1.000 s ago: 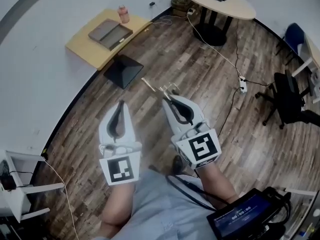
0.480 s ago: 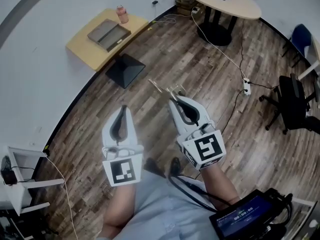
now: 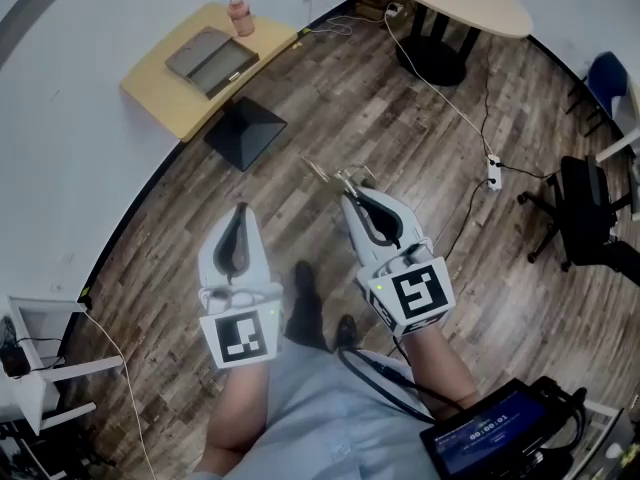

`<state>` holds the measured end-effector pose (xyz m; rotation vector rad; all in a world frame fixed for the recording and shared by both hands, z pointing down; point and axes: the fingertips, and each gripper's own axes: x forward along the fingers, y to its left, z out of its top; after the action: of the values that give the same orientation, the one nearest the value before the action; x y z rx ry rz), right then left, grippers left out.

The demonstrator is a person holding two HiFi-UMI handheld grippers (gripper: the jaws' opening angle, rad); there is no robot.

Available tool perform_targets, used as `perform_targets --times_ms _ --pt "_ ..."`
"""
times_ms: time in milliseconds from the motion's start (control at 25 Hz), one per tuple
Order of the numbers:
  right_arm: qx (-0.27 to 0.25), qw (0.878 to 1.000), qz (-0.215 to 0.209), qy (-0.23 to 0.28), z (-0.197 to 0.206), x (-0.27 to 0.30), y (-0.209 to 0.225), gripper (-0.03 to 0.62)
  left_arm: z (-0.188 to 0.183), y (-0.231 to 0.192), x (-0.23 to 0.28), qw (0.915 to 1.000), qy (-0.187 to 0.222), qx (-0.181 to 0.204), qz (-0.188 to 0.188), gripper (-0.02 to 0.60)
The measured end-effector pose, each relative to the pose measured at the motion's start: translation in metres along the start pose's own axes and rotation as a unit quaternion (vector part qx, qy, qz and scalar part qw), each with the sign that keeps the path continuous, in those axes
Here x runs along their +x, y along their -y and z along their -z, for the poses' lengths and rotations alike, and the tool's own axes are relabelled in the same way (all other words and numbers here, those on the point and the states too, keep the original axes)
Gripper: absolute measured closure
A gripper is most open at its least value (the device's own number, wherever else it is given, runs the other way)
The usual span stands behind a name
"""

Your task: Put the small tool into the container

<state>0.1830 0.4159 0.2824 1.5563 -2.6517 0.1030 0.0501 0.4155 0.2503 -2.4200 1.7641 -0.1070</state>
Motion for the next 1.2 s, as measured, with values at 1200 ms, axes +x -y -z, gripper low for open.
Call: perform_targets --times_ms 1200 --pt "-0.063 0.998 -0.006 0.017 -0.073 0.281 0.005 0.568 0.002 -0.198 0.21 0.998 0.055 -0.031 0.001 0.572"
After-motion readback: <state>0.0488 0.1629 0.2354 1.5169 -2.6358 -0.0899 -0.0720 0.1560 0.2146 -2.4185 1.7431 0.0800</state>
